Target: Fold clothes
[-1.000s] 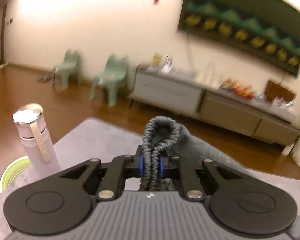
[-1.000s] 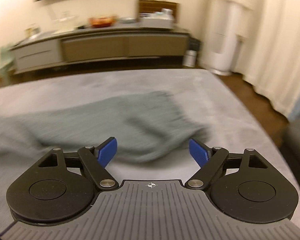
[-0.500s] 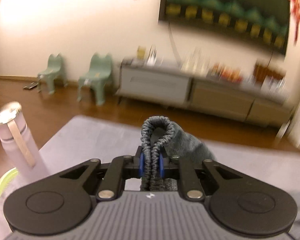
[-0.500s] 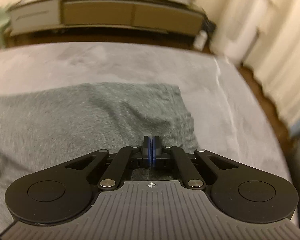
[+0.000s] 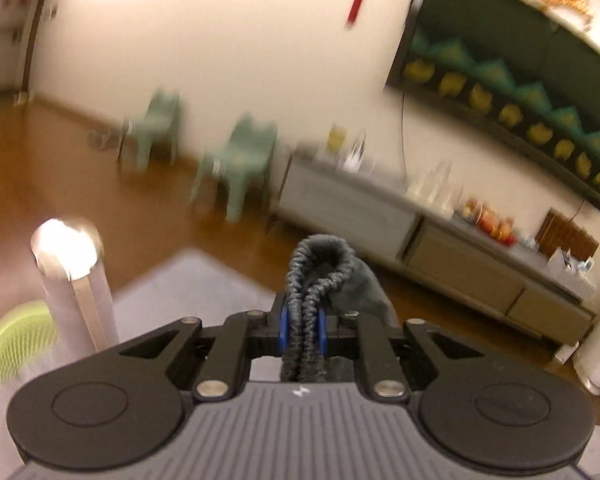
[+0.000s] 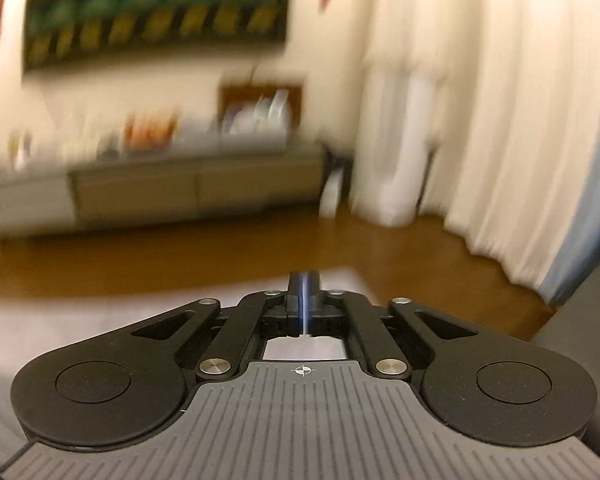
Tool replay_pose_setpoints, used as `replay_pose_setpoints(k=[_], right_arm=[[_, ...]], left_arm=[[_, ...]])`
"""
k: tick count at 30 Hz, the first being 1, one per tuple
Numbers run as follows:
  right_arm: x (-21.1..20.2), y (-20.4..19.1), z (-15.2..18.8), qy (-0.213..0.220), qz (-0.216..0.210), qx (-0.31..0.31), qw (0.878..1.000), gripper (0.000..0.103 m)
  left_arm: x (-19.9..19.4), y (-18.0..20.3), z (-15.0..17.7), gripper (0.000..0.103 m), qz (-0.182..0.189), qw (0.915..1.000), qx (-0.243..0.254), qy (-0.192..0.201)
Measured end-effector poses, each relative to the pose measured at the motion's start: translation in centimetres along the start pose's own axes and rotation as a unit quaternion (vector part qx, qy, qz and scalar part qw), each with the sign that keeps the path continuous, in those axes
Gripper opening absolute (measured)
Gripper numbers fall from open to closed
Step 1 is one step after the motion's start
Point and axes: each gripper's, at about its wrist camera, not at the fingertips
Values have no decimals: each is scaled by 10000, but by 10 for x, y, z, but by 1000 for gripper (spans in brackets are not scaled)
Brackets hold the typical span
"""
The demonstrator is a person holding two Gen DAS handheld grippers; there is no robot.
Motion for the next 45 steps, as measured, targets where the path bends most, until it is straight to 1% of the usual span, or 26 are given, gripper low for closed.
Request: replay_pose_setpoints(k=[1,2,3,4,5,8,12,13,14,15,16,17,18,20,23,25,27,30,32,33,35,36,37,38,43,45], right_arm=[[14,-8,14,-433,-256,-25,9987,19],[18,-14,32,-723,-549,22,9959,40],[12,-19,53,-813,-711,-8,9941,53],[6,-23,74,-892,-863,-43,9923,71],[0,-28,95,-969,-1015,-78,9901,74],[-11,-21,142,-1075,-733,61,9915,74],[-10,0,159,-1042,-732,1350,9826,73],[-8,3,159,-994,-791,1659,9779,68],[1,-2,161,-1086,-733,1731,9761,58],[9,-7,162,-1188,-667,1788,9744,40],[15,-9,164,-1233,-723,1810,9730,3],[20,-11,165,-1275,-787,1830,9716,1],[14,-11,162,-1128,-753,1819,9739,0],[-16,-1,139,-501,-1008,2040,9725,0],[-76,24,82,502,-1307,2129,9670,0],[-104,41,41,969,-1200,2120,9650,0],[-104,48,12,1070,-938,2075,9678,0],[-44,28,-17,569,-386,1761,9820,0],[-7,11,3,160,-246,1602,9866,1],[12,3,13,-43,-180,1522,9882,4],[48,-13,34,-448,-47,1361,9897,25],[67,-21,44,-651,19,1280,9896,29],[85,-29,54,-853,85,1197,9891,40],[75,-30,66,-815,-71,1185,9896,48],[-4,-24,116,-812,-653,983,9897,53],[-50,-23,129,-735,-844,1015,9885,60]], left_arm=[[-3,-2,7,14,69,9999,-70,-19],[-9,-3,13,14,132,9999,-31,1],[-15,-5,20,14,211,9997,73,17],[-21,-7,26,14,272,9995,182,33],[-25,-9,31,14,273,9992,294,49],[-33,-19,38,14,323,9989,351,29],[-39,-20,47,14,436,9982,410,53],[-40,-18,50,14,485,9978,444,25],[-41,-16,53,14,534,9974,477,3],[-44,-15,52,14,585,9970,501,33],[-52,-17,45,14,644,9966,490,159],[-60,-19,38,13,702,9960,479,285],[-68,-21,31,13,761,9952,468,411],[-84,-24,16,13,878,9929,445,663],[-105,-29,-6,13,1037,9886,381,1020],[-96,-22,-25,13,915,9901,246,1035],[-63,-5,-35,14,630,9951,206,737],[11,27,-31,14,4,9992,386,-35],[63,46,-4,15,-506,9935,796,-640],[77,50,11,19,-626,9898,982,-815],[87,47,36,19,-804,9862,1065,-976],[81,40,44,21,-709,9886,970,-907],[74,31,50,23,-618,9898,934,-884],[63,21,55,30,-533,9903,927,-887],[-13,-33,72,48,-139,9935,698,-887],[-41,-54,80,54,-85,9931,681,-949]])
Point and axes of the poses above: each gripper's, at about its wrist camera, not at the fingertips, and x roughly the way its jaws point, y to its right, z to its underside, and after that the axes turned 14 degrees about y, right-handed
